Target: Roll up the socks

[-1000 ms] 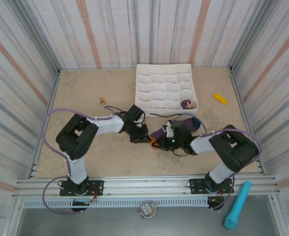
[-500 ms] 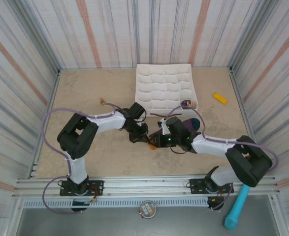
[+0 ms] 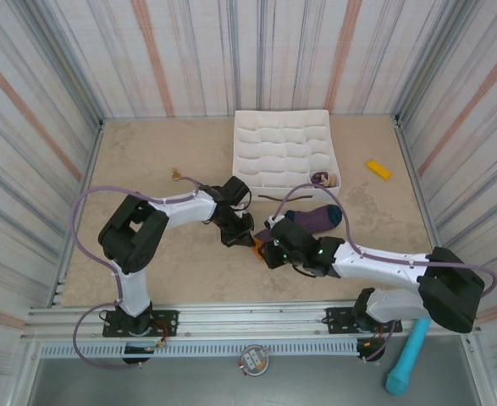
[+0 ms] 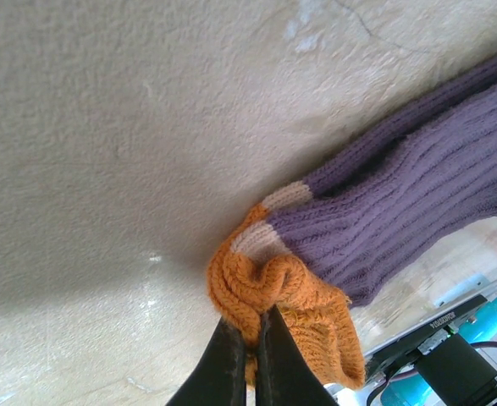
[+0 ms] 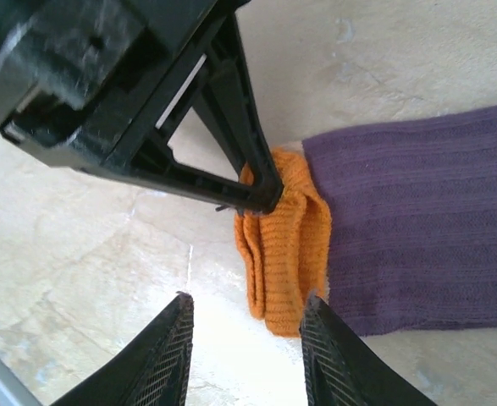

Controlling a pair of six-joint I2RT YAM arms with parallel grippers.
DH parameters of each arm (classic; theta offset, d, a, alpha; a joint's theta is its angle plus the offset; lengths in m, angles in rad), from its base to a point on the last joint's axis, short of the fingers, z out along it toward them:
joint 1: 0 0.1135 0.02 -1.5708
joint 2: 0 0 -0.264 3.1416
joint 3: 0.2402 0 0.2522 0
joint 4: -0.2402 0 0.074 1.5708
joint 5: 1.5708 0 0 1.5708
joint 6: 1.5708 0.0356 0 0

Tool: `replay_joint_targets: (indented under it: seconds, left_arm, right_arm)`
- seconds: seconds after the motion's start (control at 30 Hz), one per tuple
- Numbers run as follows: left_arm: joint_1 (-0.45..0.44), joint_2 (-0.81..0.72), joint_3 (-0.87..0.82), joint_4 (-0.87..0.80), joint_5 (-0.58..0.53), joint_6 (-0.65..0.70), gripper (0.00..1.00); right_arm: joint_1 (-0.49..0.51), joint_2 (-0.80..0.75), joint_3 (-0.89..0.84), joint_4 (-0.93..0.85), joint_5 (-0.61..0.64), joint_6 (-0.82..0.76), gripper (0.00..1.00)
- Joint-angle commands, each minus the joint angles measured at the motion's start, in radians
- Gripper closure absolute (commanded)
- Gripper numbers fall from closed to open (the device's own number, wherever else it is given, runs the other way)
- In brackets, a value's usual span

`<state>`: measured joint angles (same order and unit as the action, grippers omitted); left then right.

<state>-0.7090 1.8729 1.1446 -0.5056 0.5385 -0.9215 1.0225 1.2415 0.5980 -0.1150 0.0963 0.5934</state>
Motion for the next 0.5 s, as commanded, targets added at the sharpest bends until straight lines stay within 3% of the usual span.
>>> replay_joint_targets:
  seconds: [0.0, 0.17, 0.47]
  left_arm:
    - [0.002, -0.016, 0.025, -0.038, 0.026, -0.008, 1.0]
    - [0.01, -0.017, 0.016, -0.027, 0.048, -0.015, 1.0]
    - [0.016, -0.013, 0.015, -0.029, 0.063, -0.014, 1.0]
  right_arm:
    - [0.045, 0.04, 0.044, -0.028, 0.137, -0.012, 0.64]
    - [0.069, 0.127, 0.085, -0.044, 0.183, -0.022, 0.52]
    - [0.15, 0.237, 0.141, -0.096, 0.331, -0.036, 0.52]
